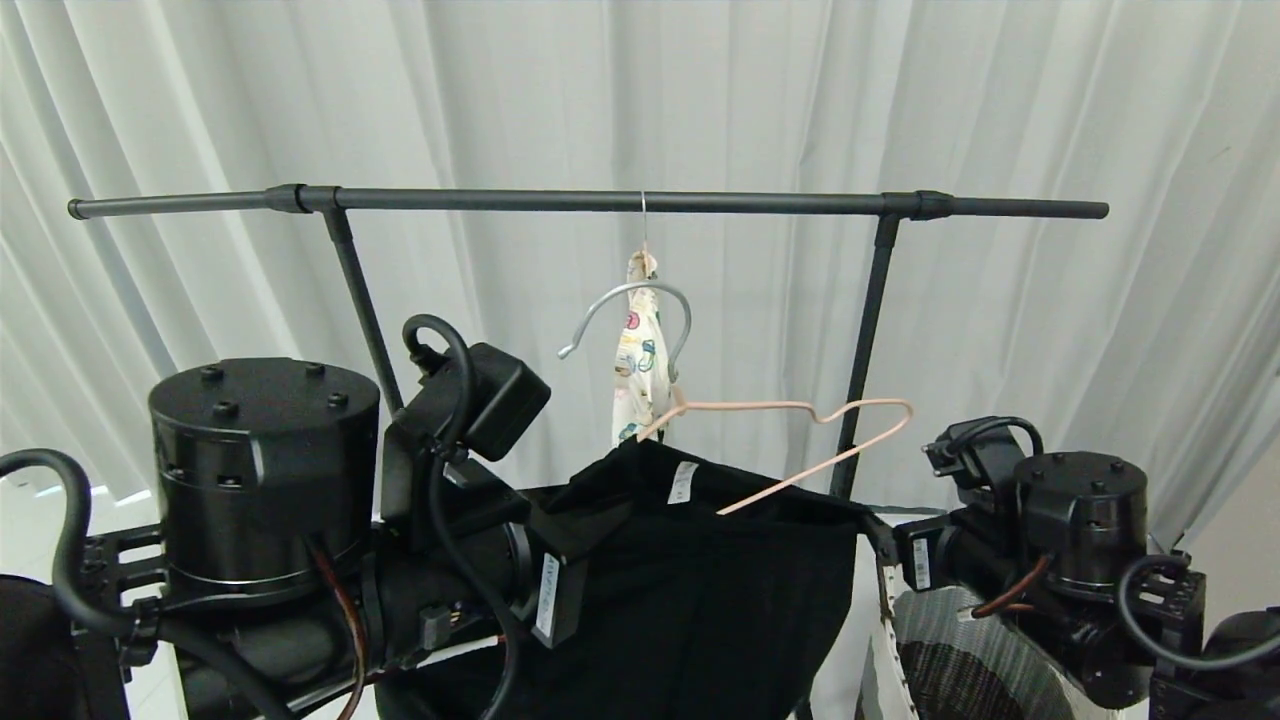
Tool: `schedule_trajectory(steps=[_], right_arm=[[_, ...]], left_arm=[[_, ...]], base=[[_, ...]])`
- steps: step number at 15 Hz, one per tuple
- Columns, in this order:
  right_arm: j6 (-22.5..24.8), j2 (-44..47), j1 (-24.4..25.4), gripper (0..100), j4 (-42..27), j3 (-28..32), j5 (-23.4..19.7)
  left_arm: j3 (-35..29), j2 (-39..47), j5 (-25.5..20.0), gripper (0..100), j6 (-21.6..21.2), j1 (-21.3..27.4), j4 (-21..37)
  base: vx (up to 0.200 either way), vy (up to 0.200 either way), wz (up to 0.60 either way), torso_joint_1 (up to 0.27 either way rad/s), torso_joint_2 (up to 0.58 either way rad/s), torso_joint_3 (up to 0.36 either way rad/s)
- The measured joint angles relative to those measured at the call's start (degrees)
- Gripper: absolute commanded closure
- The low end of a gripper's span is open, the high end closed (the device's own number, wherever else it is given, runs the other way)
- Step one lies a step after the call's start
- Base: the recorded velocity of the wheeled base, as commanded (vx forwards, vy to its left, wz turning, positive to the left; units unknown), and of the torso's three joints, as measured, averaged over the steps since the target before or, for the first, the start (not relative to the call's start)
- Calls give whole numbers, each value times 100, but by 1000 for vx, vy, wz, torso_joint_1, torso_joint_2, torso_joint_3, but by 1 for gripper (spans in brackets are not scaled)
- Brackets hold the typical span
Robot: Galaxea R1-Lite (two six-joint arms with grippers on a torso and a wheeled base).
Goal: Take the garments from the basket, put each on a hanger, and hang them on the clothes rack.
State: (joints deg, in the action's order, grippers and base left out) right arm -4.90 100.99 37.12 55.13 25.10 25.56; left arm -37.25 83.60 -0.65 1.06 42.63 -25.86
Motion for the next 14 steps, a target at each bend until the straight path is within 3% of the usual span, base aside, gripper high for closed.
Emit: schedule_trajectory(steps=[3,6,14], right_arm=[[127,-18,-212,0,232,6,5],[140,-105,-239,0,232,6,7],[171,-446,-226,0,183,240,-55]], left_arm=[[285,-96,-26,100,-104,20,32],[536,-116,-26,100,-485,23,141],[553,289,-11,100,-508,-84,460]], base=[[0,0,0,0,0,0],[0,0,0,0,0,0],[0,0,0,0,0,0]])
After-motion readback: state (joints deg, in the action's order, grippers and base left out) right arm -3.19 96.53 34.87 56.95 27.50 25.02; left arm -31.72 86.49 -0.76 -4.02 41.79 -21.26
